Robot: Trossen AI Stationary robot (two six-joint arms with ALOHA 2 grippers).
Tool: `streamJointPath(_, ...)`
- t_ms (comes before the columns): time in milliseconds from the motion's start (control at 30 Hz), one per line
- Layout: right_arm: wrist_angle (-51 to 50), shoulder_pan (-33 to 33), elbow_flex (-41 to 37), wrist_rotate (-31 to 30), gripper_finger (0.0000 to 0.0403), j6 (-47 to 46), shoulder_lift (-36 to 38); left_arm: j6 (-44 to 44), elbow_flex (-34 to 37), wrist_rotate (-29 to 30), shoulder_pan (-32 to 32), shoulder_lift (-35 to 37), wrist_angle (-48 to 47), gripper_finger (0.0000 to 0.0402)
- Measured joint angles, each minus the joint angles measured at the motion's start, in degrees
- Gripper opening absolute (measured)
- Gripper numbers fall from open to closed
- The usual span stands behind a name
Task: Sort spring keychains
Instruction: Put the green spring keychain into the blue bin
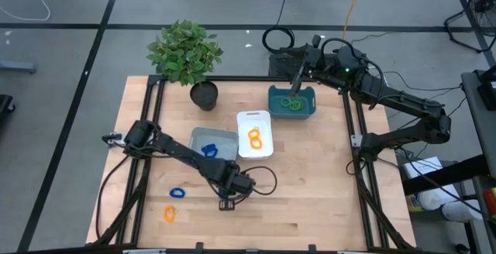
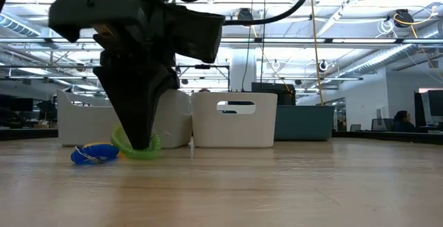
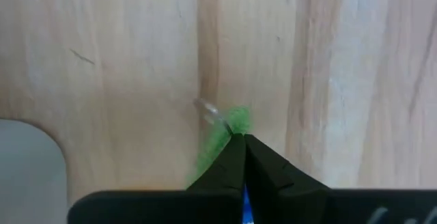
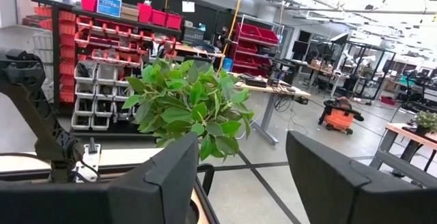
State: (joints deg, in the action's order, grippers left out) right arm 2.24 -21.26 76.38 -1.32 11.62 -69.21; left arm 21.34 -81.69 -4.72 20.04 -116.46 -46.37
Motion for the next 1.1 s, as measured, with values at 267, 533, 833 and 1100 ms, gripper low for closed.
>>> streamJointPath(267, -0.1, 0.0, 0.0, 0.0, 0.0212, 0.0, 0.0, 0.2, -2.9, -0.2, 1.3, 1.0, -0.7, 0.0001)
streamJointPath(533, -0.1, 0.0, 0.0, -0.1, 0.0212, -0.4, 0.0, 0.2, -5.3, 1.3, 2.7, 1.0, -0.6, 0.0001)
streamJointPath(833, -0.1, 0.0, 0.0, 0.0, 0.0212, -1.5, 0.0, 0.8, -5.3, 7.4, 4.4, 1.0, 0.1, 0.0056)
streamJointPath(1100, -0.1, 0.0, 0.0, 0.1, 0.0212, -1.5, 0.0, -1.8, -5.1, 12.2, 7.3, 1.0, 0.0, 0.0191)
